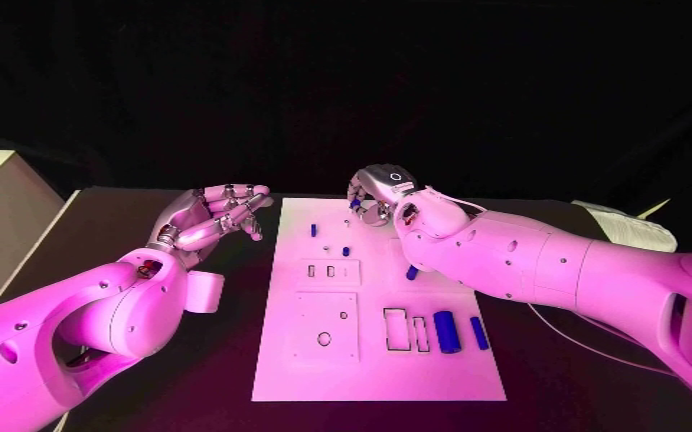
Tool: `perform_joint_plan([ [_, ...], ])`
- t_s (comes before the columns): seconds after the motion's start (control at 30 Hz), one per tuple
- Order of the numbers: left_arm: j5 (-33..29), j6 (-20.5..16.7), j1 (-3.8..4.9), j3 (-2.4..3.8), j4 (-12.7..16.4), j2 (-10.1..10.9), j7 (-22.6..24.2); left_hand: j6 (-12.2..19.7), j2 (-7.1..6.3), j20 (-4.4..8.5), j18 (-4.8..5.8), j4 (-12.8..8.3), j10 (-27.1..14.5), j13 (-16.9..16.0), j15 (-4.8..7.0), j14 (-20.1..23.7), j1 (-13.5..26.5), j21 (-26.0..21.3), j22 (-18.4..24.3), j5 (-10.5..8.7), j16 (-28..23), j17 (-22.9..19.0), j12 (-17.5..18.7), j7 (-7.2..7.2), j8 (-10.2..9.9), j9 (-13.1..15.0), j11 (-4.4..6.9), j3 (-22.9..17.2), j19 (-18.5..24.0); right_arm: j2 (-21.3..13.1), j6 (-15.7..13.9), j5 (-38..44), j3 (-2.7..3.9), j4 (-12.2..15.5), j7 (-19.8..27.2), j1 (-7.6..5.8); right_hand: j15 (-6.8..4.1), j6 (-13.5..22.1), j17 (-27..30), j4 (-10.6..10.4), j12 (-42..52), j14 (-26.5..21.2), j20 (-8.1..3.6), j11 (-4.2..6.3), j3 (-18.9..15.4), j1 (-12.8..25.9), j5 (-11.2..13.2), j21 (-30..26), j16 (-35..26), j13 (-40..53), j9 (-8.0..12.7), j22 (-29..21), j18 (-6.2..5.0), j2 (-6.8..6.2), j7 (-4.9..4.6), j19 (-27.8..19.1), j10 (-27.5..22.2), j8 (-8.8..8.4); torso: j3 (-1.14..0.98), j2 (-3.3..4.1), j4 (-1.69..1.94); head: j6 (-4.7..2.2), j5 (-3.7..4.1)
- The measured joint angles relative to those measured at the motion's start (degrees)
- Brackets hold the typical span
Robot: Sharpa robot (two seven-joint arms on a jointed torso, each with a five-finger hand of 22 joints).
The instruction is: Assemble the parts on the task board
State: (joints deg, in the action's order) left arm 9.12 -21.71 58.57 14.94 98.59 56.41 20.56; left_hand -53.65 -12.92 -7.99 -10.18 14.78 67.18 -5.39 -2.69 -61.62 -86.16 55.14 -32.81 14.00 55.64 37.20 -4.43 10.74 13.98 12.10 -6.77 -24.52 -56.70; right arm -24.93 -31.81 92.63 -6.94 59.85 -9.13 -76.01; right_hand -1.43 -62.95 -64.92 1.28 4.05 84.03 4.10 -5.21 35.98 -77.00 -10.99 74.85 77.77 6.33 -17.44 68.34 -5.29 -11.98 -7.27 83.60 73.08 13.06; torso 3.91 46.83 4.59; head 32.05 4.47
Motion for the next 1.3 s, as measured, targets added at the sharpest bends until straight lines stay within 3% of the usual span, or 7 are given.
perform_joint_plan([
  [1.3, 0.18, 0.0, 0.02, 0.11, 0.1, -0.01, -0.18, 0.0, 0.0, 0.0, 0.0, 0.0, 0.0, 0.01, 0.0, 0.0, 0.0, -0.01, 0.02, 0.0, 0.0, -0.01, 0.0, 0.0, 0.0, 0.03, 0.0, 0.0, 0.0, 1.5, 0.83, -0.96, -0.05, -1.77, 1.21, 0.04, 0.01, 0.79, 0.01, 0.85, -0.55, 0.0, 0.01, 0.2, 0.54, 0.0, 0.21, 0.0, 0.22, 0.0, -0.37, 0.04, 0.0, 0.0, -0.36, 0.0, -0.2, 0.0, 0.07, 0.25, -0.04, 0.26, -0.61],
])
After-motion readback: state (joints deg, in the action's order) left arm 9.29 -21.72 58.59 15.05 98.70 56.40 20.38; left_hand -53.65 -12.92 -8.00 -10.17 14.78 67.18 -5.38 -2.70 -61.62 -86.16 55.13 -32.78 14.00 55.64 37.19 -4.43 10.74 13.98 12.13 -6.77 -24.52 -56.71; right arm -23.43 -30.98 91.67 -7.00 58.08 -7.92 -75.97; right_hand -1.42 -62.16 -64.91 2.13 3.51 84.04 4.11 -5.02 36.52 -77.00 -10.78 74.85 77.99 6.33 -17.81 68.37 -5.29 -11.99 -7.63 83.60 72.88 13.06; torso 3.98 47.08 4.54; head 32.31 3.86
